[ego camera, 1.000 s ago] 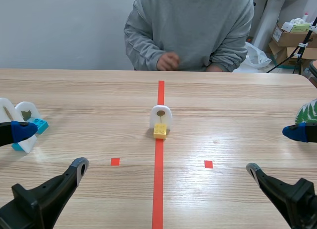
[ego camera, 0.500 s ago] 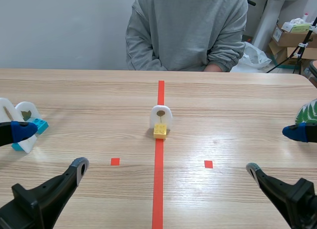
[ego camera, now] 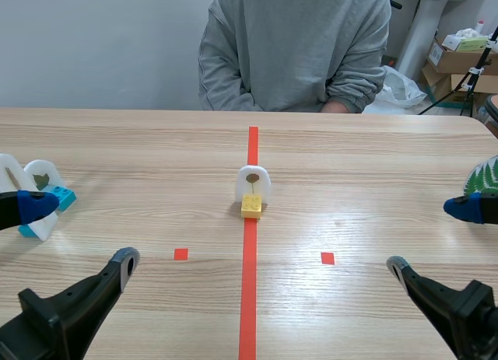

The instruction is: Do the leaf sorting experiment

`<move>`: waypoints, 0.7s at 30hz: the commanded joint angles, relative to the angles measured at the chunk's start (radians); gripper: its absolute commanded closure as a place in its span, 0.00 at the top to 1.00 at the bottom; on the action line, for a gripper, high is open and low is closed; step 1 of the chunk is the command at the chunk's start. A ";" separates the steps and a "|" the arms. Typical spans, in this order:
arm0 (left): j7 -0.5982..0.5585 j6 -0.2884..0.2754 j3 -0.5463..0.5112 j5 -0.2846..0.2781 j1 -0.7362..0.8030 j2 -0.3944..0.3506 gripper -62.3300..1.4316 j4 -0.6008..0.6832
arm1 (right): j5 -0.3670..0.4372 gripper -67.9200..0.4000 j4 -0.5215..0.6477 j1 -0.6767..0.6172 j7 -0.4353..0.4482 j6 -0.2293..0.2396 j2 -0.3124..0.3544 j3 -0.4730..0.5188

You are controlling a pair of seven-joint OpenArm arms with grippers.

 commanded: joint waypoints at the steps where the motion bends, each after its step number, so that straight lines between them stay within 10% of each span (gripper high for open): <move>1: -0.017 0.000 -0.001 -0.011 -0.003 0.005 1.00 0.017 | 0.013 0.80 0.019 0.000 0.014 0.007 0.010 0.013; 21: 0.028 0.000 -0.001 -0.011 -0.003 0.005 1.00 0.017 | 0.014 0.80 0.019 0.000 -0.045 0.007 0.010 0.013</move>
